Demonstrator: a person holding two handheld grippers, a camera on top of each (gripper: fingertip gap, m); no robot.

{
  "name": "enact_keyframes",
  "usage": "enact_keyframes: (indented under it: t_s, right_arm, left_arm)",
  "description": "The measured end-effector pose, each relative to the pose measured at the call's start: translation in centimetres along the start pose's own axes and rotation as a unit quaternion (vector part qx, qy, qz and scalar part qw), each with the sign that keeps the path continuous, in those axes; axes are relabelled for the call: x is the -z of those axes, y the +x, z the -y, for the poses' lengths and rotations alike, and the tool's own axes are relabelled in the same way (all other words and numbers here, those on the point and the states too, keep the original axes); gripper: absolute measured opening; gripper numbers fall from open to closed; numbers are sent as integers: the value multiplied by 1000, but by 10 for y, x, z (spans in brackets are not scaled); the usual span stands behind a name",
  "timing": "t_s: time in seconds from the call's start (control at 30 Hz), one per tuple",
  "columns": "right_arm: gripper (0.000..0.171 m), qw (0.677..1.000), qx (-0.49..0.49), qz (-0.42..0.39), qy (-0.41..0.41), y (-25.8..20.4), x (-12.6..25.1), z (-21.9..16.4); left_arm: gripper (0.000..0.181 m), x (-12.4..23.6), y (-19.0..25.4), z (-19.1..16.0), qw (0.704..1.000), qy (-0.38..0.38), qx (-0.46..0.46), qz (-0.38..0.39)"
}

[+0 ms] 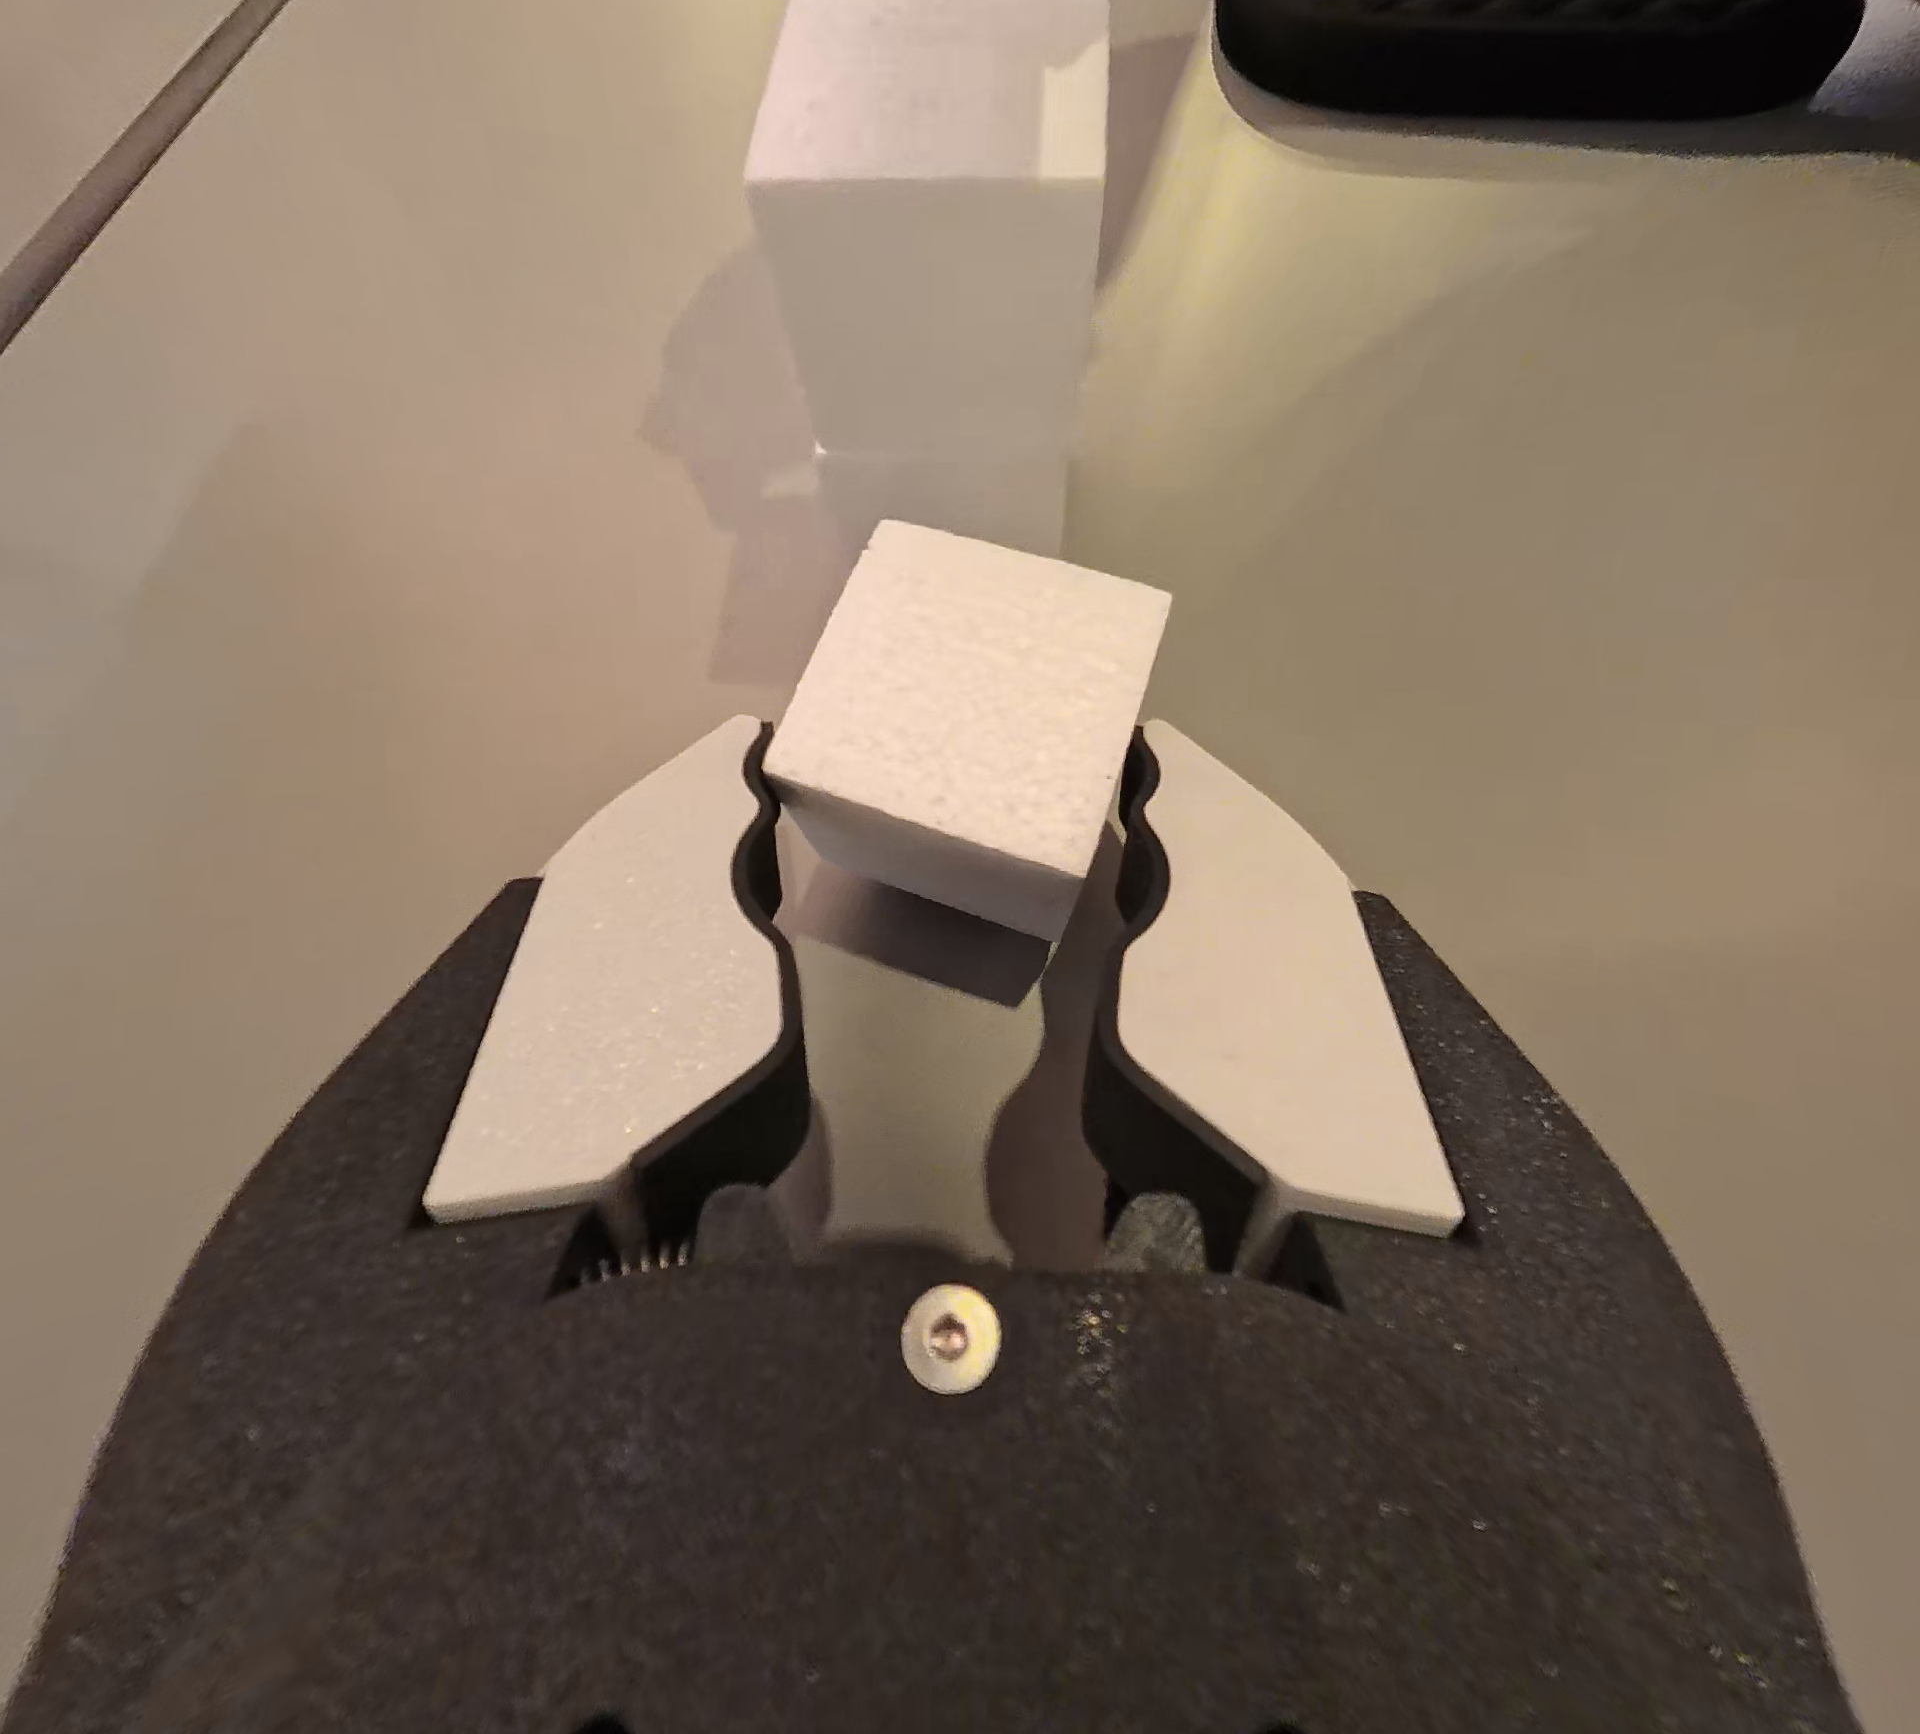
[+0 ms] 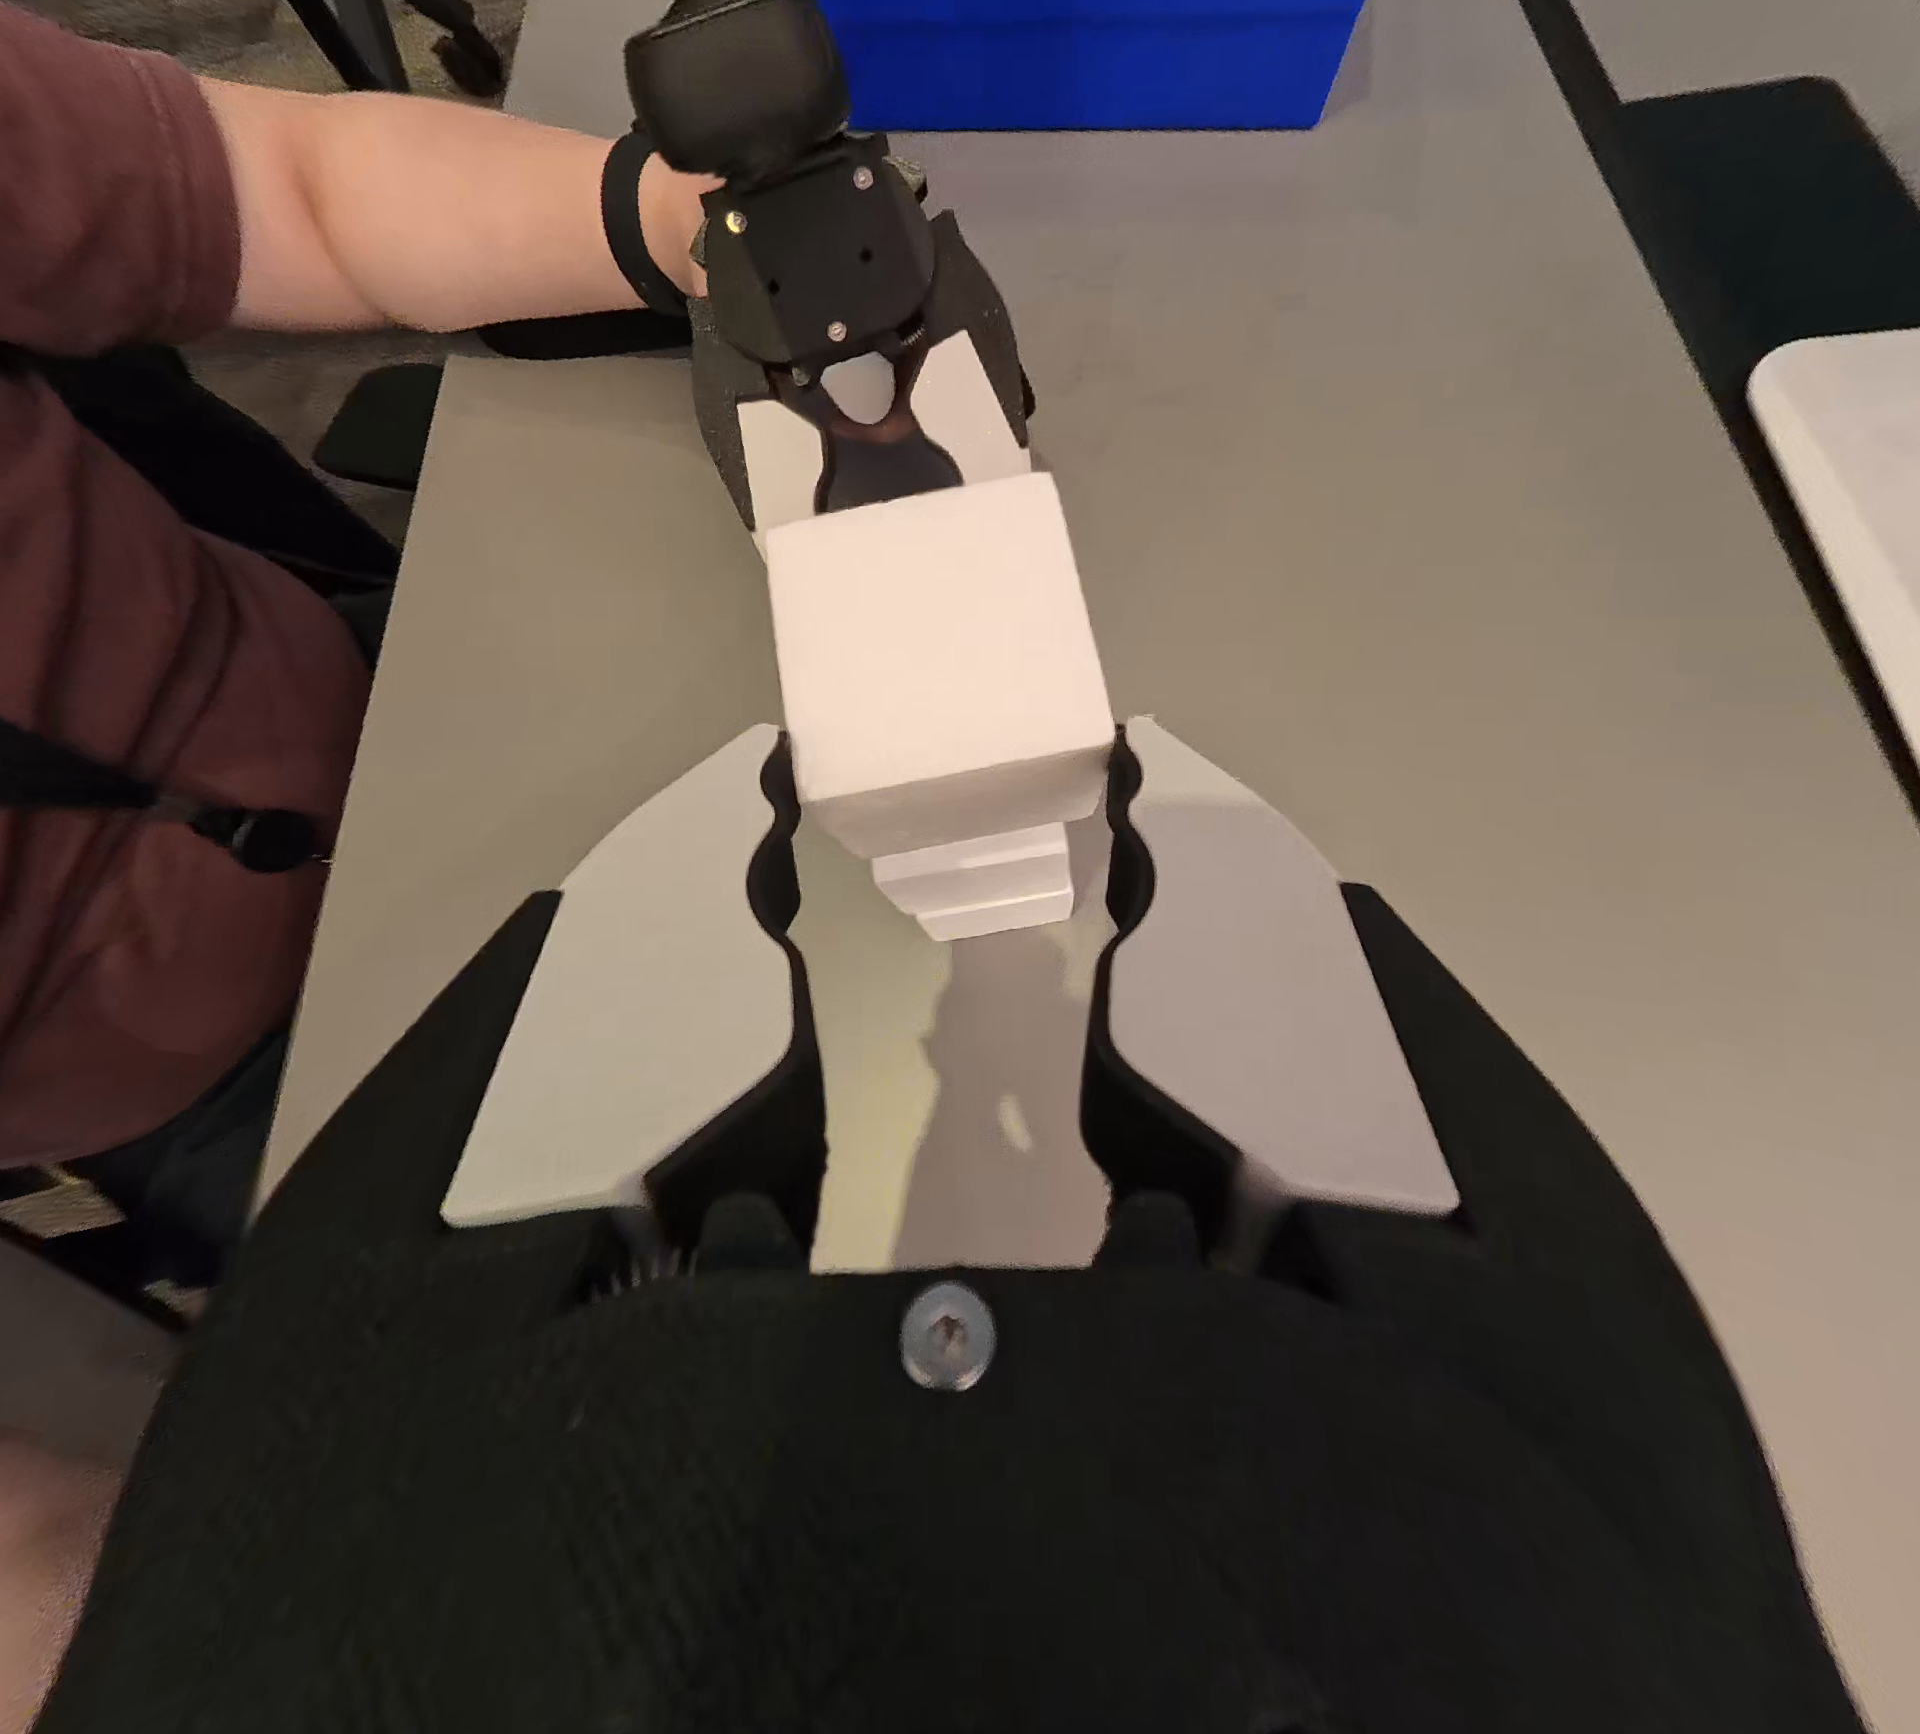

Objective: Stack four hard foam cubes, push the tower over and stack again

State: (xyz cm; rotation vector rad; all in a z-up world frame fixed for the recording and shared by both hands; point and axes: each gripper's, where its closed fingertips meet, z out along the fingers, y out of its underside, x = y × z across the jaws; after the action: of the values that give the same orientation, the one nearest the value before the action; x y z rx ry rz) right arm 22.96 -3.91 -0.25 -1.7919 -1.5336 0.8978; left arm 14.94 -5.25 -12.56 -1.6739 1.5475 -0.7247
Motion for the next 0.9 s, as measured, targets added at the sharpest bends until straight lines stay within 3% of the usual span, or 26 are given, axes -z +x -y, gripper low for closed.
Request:
enact_keyframes:
  t_s: [0.37,0.9]
  right_arm:
    - [58,999,-4,-13,-34,3,-15,-24]
    - [59,999,8,-12,-40,1,-23,-26]
  left_arm:
    - [63,12,1,17,999,40,7,-2]
    - [63,8,9,8,1000,13,-12,1]
